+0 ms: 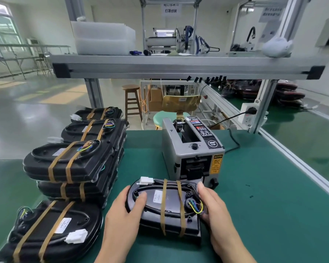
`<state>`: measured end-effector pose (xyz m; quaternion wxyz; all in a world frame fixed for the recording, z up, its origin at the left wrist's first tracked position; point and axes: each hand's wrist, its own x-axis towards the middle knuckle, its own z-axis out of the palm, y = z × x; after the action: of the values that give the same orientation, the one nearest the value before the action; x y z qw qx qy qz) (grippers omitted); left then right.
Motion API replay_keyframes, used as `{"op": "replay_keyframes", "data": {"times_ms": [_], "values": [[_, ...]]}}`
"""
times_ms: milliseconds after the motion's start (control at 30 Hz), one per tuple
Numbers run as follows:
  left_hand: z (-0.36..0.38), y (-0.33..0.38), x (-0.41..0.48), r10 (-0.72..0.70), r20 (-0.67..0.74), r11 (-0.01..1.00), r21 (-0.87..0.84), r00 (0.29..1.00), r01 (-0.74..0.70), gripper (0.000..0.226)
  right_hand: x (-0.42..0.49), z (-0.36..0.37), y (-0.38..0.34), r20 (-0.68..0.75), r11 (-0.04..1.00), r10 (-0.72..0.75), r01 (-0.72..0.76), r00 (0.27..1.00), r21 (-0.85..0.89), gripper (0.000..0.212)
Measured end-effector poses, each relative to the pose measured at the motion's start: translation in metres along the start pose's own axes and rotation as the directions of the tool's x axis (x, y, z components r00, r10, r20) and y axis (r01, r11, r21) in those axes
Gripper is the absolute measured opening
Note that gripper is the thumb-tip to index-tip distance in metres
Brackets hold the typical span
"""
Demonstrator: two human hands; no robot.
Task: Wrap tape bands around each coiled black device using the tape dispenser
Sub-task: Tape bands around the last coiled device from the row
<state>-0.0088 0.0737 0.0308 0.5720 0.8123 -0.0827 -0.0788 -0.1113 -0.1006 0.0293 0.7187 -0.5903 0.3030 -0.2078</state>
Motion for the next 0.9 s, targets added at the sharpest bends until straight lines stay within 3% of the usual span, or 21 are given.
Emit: {"op": "replay_keyframes", "data": {"times_ms": [100, 267, 400, 567, 767, 900], "values": [[0.0, 0.009, -0.001, -0.018, -0.014, 0.998, 0.057, 1.0, 0.019, 0.064, -0.006, 0.001, -0.004, 0.037, 1.0, 0.001, -0.001, 0.999, 0.018, 0.074], [-0.003, 0.022, -0.009, 0.029, -0.005, 0.994, 0.107, 1.0, -0.028, 0.064, -0.017, 0.004, -0.013, 0.043, 0.999, -0.025, 0.023, 0.999, 0.035, 0.087], [-0.01, 0.034, -0.015, 0.079, -0.02, 0.989, 0.129, 0.997, -0.075, 0.058, -0.018, 0.008, -0.016, 0.012, 0.998, -0.026, 0.026, 1.0, 0.05, 0.063], [-0.022, 0.049, -0.024, 0.139, -0.056, 0.982, 0.138, 0.989, -0.13, 0.06, -0.021, 0.017, -0.022, -0.016, 0.994, -0.051, 0.052, 0.999, 0.093, 0.052], [-0.038, 0.065, -0.034, 0.246, -0.111, 0.964, 0.137, 0.963, -0.23, 0.079, -0.028, 0.03, -0.031, 0.009, 0.987, -0.073, 0.071, 0.997, 0.146, 0.053], [-0.049, 0.071, -0.038, 0.273, -0.153, 0.96, 0.101, 0.95, -0.26, 0.077, -0.032, 0.04, -0.038, 0.037, 0.983, -0.102, 0.095, 0.994, 0.155, 0.051]]}}
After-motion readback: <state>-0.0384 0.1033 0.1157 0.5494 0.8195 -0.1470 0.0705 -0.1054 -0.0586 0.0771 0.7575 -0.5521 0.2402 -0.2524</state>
